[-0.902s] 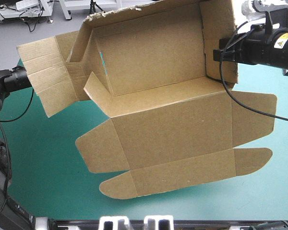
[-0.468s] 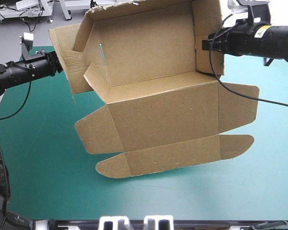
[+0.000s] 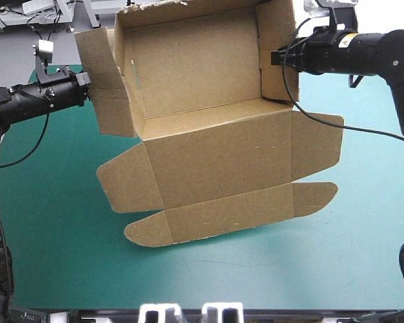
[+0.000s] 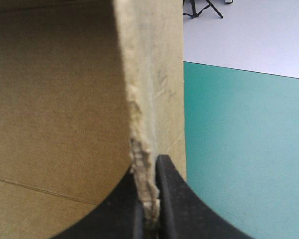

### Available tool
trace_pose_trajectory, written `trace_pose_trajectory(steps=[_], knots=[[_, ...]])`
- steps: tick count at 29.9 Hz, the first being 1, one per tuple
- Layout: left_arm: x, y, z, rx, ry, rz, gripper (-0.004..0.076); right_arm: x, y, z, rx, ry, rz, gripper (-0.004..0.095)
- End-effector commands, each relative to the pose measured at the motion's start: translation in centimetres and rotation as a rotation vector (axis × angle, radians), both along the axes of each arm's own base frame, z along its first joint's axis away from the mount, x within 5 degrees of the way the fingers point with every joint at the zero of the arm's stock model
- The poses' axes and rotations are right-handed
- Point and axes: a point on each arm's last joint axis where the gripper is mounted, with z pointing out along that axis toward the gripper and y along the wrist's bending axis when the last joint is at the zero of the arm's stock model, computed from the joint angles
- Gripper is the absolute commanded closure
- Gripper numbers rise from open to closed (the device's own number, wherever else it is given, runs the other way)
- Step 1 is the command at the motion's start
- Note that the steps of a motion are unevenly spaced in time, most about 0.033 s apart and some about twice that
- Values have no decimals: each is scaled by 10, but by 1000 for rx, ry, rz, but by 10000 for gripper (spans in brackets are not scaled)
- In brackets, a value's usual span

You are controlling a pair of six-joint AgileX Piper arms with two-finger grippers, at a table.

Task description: Fold the box

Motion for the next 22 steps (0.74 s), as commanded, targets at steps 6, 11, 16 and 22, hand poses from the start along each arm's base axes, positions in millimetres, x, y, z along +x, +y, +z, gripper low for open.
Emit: trace_pose_trajectory(steps=[6, 11, 16, 22], knots=[[-30, -26, 36, -57, -99, -145, 732, -6, 0, 22, 89, -117, -13, 921], [-35, -34, 38, -50, -109, -170, 732, -5, 0, 21, 88, -113, -13, 921], [-38, -37, 38, -14, -111, -178, 732, -3, 0, 20, 87, -111, -13, 921], [-45, -38, 41, 28, -126, -177, 732, 1, 0, 18, 86, -116, -20, 921]])
